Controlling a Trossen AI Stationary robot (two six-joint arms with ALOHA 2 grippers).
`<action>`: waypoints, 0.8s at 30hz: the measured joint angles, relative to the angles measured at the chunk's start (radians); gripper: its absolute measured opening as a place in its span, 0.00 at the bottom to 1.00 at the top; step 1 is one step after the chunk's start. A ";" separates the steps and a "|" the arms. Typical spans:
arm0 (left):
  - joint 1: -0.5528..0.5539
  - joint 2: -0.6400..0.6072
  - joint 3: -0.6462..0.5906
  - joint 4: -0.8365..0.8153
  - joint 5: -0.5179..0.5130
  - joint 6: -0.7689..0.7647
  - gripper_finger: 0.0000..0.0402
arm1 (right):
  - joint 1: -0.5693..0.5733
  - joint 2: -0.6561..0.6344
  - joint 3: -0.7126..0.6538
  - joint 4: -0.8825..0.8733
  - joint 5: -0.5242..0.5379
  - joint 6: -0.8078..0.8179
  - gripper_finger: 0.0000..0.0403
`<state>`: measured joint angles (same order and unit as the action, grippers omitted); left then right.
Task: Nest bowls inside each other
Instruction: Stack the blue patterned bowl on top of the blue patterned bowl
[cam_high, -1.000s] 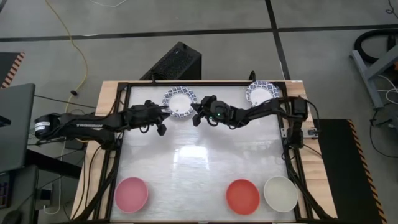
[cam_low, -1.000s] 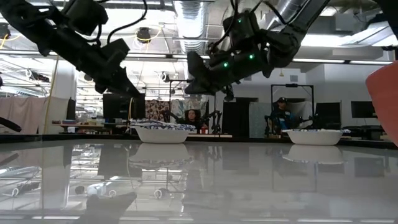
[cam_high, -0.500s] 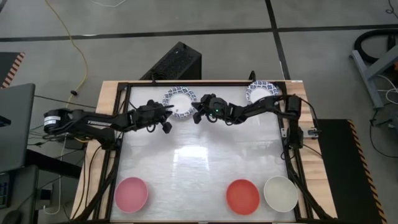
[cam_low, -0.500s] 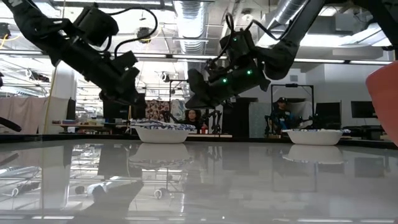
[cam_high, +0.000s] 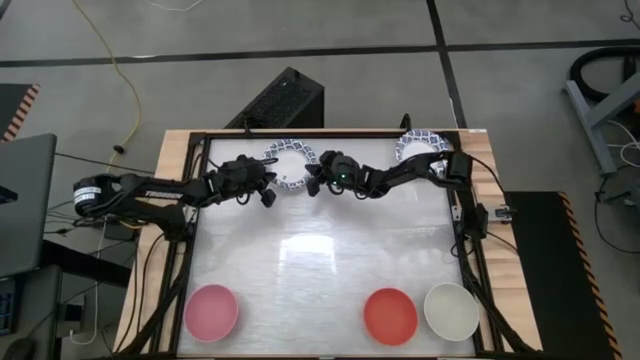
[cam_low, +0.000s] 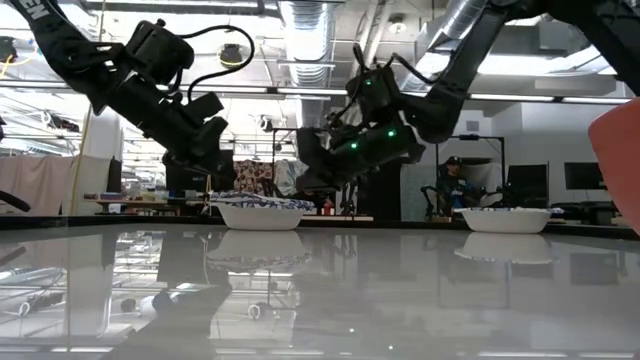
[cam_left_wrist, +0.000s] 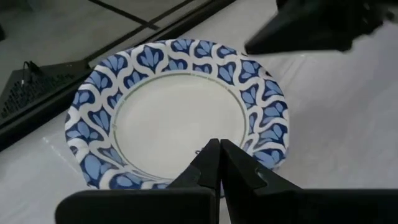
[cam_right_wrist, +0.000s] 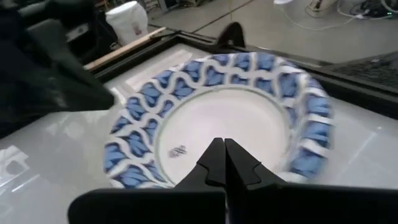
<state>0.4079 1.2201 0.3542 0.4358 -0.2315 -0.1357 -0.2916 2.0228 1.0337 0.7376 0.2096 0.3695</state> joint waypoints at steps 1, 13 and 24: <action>0.005 0.000 0.000 -0.001 0.008 0.000 0.00 | 0.004 0.002 0.005 0.000 -0.001 0.000 0.02; 0.031 0.064 0.000 -0.001 0.044 0.022 0.00 | 0.007 0.001 0.003 -0.038 -0.002 0.000 0.02; 0.031 0.089 0.000 0.010 0.046 -0.002 0.00 | -0.012 0.001 0.003 -0.089 -0.006 -0.011 0.02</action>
<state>0.4385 1.3090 0.3546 0.4458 -0.1858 -0.1379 -0.3035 2.0239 1.0370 0.6483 0.2031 0.3588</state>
